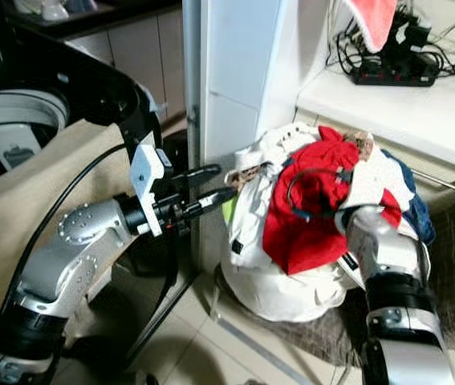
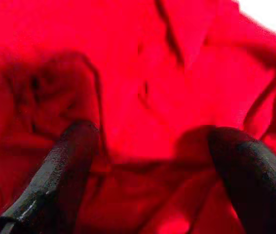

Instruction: Clothes washing

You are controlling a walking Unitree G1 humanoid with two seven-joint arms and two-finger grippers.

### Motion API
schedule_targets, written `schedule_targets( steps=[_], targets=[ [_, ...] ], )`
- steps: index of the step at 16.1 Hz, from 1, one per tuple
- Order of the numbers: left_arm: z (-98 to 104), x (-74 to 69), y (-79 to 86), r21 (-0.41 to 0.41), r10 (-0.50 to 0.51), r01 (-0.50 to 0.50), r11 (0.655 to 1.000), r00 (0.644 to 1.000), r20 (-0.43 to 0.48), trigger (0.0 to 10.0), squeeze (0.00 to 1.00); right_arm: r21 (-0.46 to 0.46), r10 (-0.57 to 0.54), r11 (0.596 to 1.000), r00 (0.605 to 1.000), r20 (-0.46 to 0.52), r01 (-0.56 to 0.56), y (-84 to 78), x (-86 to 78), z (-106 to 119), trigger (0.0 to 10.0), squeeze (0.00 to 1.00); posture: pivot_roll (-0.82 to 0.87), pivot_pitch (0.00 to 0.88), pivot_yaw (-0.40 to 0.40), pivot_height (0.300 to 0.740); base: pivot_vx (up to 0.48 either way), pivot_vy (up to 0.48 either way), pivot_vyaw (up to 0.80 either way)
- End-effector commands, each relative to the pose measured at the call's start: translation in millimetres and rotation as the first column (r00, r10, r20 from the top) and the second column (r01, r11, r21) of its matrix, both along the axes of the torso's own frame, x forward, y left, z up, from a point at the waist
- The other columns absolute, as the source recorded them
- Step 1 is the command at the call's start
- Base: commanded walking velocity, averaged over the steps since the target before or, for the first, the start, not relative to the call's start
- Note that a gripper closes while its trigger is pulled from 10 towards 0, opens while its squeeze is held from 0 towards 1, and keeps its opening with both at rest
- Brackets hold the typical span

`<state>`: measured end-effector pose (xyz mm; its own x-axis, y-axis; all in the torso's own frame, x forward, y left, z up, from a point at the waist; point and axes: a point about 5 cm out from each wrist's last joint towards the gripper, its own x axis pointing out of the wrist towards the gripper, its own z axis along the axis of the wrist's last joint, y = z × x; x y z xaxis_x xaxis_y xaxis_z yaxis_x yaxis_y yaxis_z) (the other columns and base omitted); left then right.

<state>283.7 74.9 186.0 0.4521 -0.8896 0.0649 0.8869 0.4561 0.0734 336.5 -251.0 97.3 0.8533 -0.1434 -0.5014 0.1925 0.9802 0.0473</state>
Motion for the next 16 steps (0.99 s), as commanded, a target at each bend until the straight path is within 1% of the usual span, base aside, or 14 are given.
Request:
schedule_targets(
  steps=[1, 2, 3, 4, 5, 6, 14, 16],
  targets=[
    [0, -6.6, -4.5, 0.011, -0.046, 0.046, 0.999, 0.999, -0.021, 10.0, 0.00, 0.033, -0.003, 0.999, 1.000, 0.005, 0.003, 0.6, 3.7, 0, 10.0, 0.00, -0.09, 0.000, -0.021, 0.740, 0.000, 0.000, 0.00],
    [-1, -11.9, -6.1, 0.039, -0.086, 0.087, 0.995, 0.996, -0.040, 10.0, 0.00, 0.078, -0.036, 0.996, 0.999, -0.009, 0.037, -1.2, 3.9, -4, 10.0, 0.00, -0.09, 0.000, -0.021, 0.740, 0.000, 0.000, 0.00],
    [-2, -14.6, -6.7, 0.052, -0.106, 0.109, 0.993, 0.993, -0.054, 10.0, 0.00, 0.074, -0.049, 0.996, 0.999, -0.013, 0.050, -4.1, 4.4, -6, 10.0, 0.00, -0.09, 0.000, -0.021, 0.740, 0.000, 0.000, 0.00],
    [-2, -14.5, -6.7, 0.052, -0.103, 0.105, 0.993, 0.993, -0.053, 10.0, 0.00, 0.077, -0.051, 0.996, 0.999, -0.016, 0.053, -5.1, 4.4, -6, 10.0, 0.00, -0.09, 0.000, -0.021, 0.740, 0.000, 0.000, 0.00],
    [-3, -15.1, -6.6, 0.054, -0.100, 0.103, 0.993, 0.993, -0.055, 10.0, 0.00, 0.078, -0.051, 0.996, 0.999, -0.012, 0.052, -5.7, 4.7, -6, 2.4, 0.00, -0.08, 0.000, -0.025, 0.740, 0.000, 0.000, 0.00],
    [-3, -16.2, -6.6, 0.057, -0.100, 0.103, 0.993, 0.993, -0.059, 10.0, 0.00, 0.078, -0.046, 0.996, 0.999, -0.005, 0.046, -5.7, 5.7, -5, 0.0, 0.00, -0.08, 0.000, -0.025, 0.740, 0.000, 0.000, 0.00],
    [-5, -18.8, -7.2, 0.081, -0.105, 0.111, 0.991, 0.992, -0.074, 10.0, 0.00, 0.095, -0.030, 0.995, 1.000, 0.005, 0.029, -2.9, 8.0, -7, 0.0, 0.00, -0.09, 0.000, -0.025, 0.740, 0.000, 0.000, 0.00],
    [-4, -18.7, -6.0, 0.072, -0.095, 0.101, 0.992, 0.993, -0.076, 10.0, 0.00, 0.097, -0.027, 0.995, 1.000, 0.012, 0.025, -1.6, 8.2, -7, 0.0, 0.00, -0.10, 0.000, -0.021, 0.740, 0.000, 0.000, 0.00]
  ],
)
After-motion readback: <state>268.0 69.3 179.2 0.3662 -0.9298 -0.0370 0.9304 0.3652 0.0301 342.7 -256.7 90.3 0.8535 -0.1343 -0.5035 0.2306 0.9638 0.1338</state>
